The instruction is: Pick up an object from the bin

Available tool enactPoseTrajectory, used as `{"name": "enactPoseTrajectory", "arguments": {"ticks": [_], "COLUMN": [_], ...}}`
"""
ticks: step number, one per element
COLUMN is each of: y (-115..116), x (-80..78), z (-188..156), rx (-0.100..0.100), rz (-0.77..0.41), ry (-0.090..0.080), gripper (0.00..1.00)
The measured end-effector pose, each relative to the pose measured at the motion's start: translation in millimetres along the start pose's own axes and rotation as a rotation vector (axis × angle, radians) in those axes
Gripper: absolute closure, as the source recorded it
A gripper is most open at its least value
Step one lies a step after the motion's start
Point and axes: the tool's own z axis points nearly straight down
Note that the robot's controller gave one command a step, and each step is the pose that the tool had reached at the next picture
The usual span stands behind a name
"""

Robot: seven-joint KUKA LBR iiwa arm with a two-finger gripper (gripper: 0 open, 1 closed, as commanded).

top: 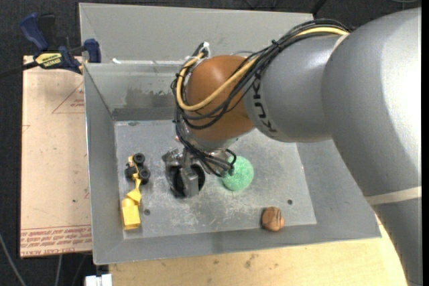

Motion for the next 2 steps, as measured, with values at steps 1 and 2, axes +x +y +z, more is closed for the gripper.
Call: {"name": "enactPoseTrajectory", "arguments": {"ticks": [1,2], "y": [-0.3,-0.4], "x": [-0.3,-0.2], "z": [0.0,0.2], "rx": [0.0,0.0], "rz": [0.0,0.0], "ry": [-0.002,-0.002], "gripper": [1.0,1.0]}}
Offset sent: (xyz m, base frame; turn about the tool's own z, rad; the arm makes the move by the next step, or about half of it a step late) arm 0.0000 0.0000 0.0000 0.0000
